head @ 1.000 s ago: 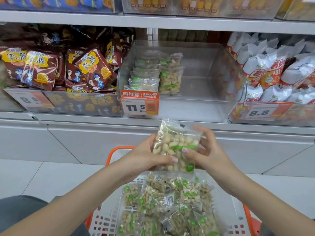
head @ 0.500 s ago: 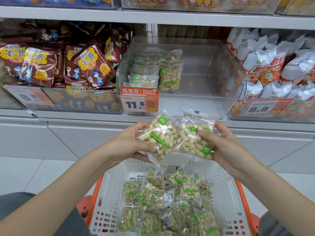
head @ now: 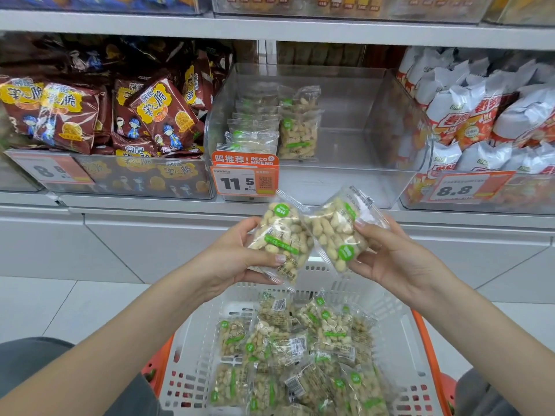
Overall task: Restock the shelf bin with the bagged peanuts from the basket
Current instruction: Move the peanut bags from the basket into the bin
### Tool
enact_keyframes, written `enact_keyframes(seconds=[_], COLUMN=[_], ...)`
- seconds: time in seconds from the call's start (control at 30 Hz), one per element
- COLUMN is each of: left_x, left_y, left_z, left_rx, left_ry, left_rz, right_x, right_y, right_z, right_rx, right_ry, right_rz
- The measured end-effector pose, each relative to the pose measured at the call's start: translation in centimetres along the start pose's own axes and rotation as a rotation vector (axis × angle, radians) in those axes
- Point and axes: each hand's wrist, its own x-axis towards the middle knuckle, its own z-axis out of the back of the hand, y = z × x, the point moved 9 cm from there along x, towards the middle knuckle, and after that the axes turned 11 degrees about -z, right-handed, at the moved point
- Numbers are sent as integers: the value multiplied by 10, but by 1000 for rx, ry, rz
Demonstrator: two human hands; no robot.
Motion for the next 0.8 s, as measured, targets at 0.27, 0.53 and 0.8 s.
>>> enact_keyframes(seconds=[0.27, 0.53, 0.8], left_x=[-1, 2, 2], left_y=[10, 9, 10], left_z=[-10, -18, -31], left_rx=[5, -135, -219], left_ry=[25, -36, 12], left_rz=[22, -43, -56], right_x=[-2, -7, -8], right_y=[-23, -33, -34], right_z=[1, -26, -18], right_rx=[137, 319, 62], right_ry=[-34, 212, 30], right_rz=[-176, -210, -68])
